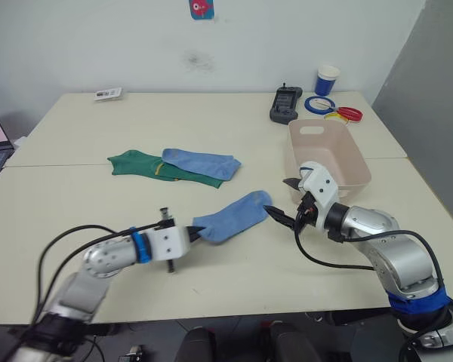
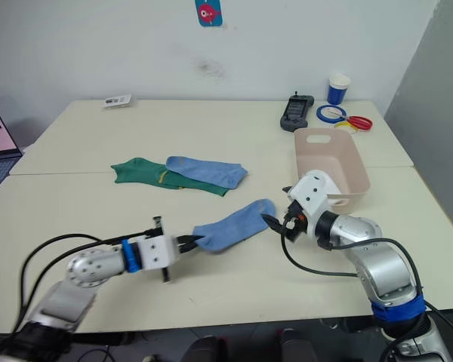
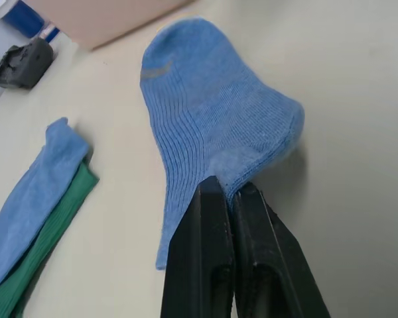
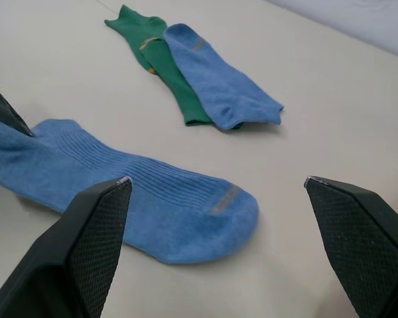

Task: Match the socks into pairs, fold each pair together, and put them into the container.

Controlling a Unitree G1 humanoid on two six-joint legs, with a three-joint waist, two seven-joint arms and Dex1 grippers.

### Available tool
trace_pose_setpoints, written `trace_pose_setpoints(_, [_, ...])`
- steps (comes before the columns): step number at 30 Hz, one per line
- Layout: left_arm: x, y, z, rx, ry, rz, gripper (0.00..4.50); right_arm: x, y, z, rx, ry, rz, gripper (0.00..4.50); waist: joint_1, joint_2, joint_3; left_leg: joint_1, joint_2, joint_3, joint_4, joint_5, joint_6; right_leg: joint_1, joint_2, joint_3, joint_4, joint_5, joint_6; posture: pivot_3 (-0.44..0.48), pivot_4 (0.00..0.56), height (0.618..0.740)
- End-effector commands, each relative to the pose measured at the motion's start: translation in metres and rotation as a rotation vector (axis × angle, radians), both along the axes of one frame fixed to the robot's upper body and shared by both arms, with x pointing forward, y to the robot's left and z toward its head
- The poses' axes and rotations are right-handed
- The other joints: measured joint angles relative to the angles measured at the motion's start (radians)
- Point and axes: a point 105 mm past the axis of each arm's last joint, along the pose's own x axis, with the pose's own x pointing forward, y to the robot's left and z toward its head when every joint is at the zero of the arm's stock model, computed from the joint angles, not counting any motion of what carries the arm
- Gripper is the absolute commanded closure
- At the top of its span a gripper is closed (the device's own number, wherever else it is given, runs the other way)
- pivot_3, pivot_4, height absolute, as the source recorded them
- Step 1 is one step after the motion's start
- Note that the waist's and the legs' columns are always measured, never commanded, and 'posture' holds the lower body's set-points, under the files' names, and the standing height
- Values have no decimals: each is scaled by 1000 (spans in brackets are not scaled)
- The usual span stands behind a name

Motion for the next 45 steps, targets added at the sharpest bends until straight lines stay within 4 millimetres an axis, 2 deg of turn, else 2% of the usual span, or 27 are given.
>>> trace_pose_setpoints(1, [6,26,7,58,-73,40,4479,-3,-1,-13,22,132,17,0,1,0,0,0,0,0,0,0,0,0,0,0,0,0,0,0,150,740])
trace_pose_setpoints(3, [7,24,7,36,-77,37,4479,-3,-2,-23,39,224,-5,0,1,0,0,0,0,0,0,0,0,0,0,0,0,0,0,0,150,740])
trace_pose_setpoints(6, [1,21,7,8,-70,11,3883,-1,1,-31,94,322,-32,0,1,0,0,-2,0,1,0,0,0,-1,0,0,0,0,0,0,150,740])
trace_pose_setpoints(9, [-9,27,7,-4,-51,-2,2942,4,7,-31,187,408,-52,0,-2,0,0,-1,1,1,0,0,0,-1,-1,0,0,0,0,0,150,740])
trace_pose_setpoints(13, [-18,46,11,-55,20,65,1604,6,15,-34,236,485,-48,0,-4,0,0,-1,4,0,0,0,0,-1,0,0,1,0,0,0,150,740])
trace_pose_setpoints(16, [-17,64,21,-226,125,231,653,11,24,-40,262,530,-61,0,-4,0,0,-1,7,0,0,0,0,-2,2,-1,1,0,-1,0,150,740])
trace_pose_setpoints(18, [-17,71,20,-344,243,328,12,15,30,-46,261,546,-66,0,-4,0,0,-1,7,0,0,0,0,-2,2,-1,1,0,-1,0,150,740])
trace_pose_setpoints(21, [-23,70,13,-457,394,402,12,21,39,-48,280,566,-65,0,-6,0,0,0,8,1,0,0,0,-2,2,0,1,0,0,0,150,740])
trace_pose_setpoints(24, [-17,60,12,-572,486,449,12,27,42,-50,290,574,-78,0,-4,0,0,0,7,1,0,0,0,-2,3,0,1,0,0,0,150,740])
trace_pose_setpoints(27, [0,51,-3,-617,588,529,12,31,45,-50,304,577,-76,0,-2,-1,-1,0,8,1,0,0,0,-1,6,-1,1,0,-1,0,150,740])
trace_pose_setpoints(29, [10,47,-10,-587,589,559,12,31,48,-51,306,580,-68,0,-2,-2,-2,0,8,1,0,0,0,-1,10,-1,1,0,-1,0,150,740])
trace_pose_setpoints(32, [20,41,-18,-556,605,594,0,31,55,-50,328,587,-52,603,-5,-3,-2,0,10,1,0,0,0,-1,11,1,1,0,-1,0,150,740])
trace_pose_setpoints(34, [20,37,-21,-522,623,583,0,31,57,-49,333,589,-46,1275,-4,-3,-2,0,11,1,0,0,0,-2,13,1,1,0,-1,0,150,740])
trace_pose_setpoints(35, [19,37,-22,-500,624,577,405,30,57,-49,333,588,-44,1684,-4,-3,-2,0,11,1,0,0,0,-2,14,1,1,0,-1,0,150,740])
trace_pose_setpoints(38, [18,39,-22,-481,630,572,1207,29,56,-48,335,591,-42,2762,-3,-3,-2,0,13,1,0,0,0,-2,15,1,1,0,-3,0,150,740])
trace_pose_setpoints(42, [16,47,-18,-475,631,573,2507,27,57,-49,344,599,-30,4327,-3,-3,-2,0,13,1,0,0,0,-2,14,2,1,0,-3,0,150,740])
trace_pose_setpoints(43, [15,47,-17,-478,633,571,2792,27,57,-49,345,599,-28,4500,-3,-3,-2,0,13,1,0,0,0,-2,14,2,1,0,-3,0,150,740])
trace_pose_setpoints(45, [12,45,-13,-482,642,554,3418,27,58,-48,348,598,-26,4500,-4,-3,-2,0,13,1,0,0,0,-2,14,1,1,0,-3,0,150,740])
